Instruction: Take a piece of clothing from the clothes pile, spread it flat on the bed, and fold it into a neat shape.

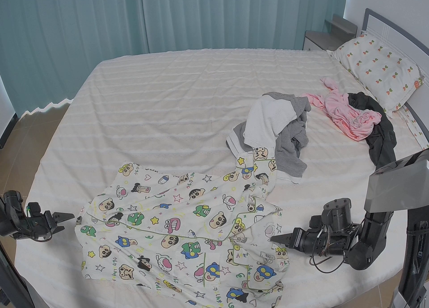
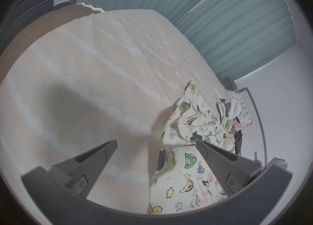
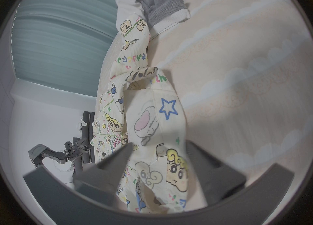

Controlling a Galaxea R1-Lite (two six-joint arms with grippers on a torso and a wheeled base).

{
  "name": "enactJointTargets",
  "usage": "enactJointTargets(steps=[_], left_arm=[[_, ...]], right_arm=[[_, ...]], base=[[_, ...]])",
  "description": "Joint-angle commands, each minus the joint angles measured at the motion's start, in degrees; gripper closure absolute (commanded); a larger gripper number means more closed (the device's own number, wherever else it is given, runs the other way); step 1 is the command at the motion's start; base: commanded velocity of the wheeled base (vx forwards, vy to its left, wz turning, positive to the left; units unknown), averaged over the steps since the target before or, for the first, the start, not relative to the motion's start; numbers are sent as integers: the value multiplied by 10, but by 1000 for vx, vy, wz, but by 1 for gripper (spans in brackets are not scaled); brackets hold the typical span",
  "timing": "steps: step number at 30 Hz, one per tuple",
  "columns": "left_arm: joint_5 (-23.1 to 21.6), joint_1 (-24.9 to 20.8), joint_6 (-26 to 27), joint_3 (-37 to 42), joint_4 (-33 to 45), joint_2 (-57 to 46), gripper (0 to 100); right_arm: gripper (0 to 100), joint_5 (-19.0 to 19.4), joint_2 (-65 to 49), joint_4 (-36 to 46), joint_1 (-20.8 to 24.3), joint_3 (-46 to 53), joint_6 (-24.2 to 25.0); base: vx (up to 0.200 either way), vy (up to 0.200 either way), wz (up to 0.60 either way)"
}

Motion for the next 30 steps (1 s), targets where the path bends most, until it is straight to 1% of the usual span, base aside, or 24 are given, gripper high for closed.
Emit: enactJointTargets(steps=[1, 7, 15, 20, 22, 23, 24, 26, 30], left_arm=[[-10, 26, 0, 20, -1, 0, 0], [-35, 40, 0, 42, -3, -2, 0], [-37, 45, 1, 50, -4, 0, 0], [-42, 49, 6, 55, -5, 1, 0], [-42, 49, 12, 58, -5, 2, 0], [-42, 49, 12, 58, -5, 2, 0], [-42, 49, 19, 63, -5, 2, 0], [-42, 49, 35, 71, -5, 2, 0], [-42, 49, 68, 86, -5, 2, 0]], right_arm=[[100, 1, -3, 0, -1, 2, 22], [100, 1, -6, -2, -3, 9, 22], [100, -6, -43, -11, -12, 45, 16], [100, -18, -61, -11, -43, 72, -10], [100, -26, -63, -20, -73, 87, -35], [100, -26, -63, -21, -76, 88, -36], [100, -27, -60, -37, -93, 96, -48], [100, -28, -53, -63, -112, 108, -58], [100, -28, -42, -92, -129, 120, -71]], base=[[0, 0, 0], [0, 0, 0], [0, 0, 0], [0, 0, 0], [0, 0, 0], [0, 0, 0], [0, 0, 0], [0, 0, 0], [0, 0, 0]])
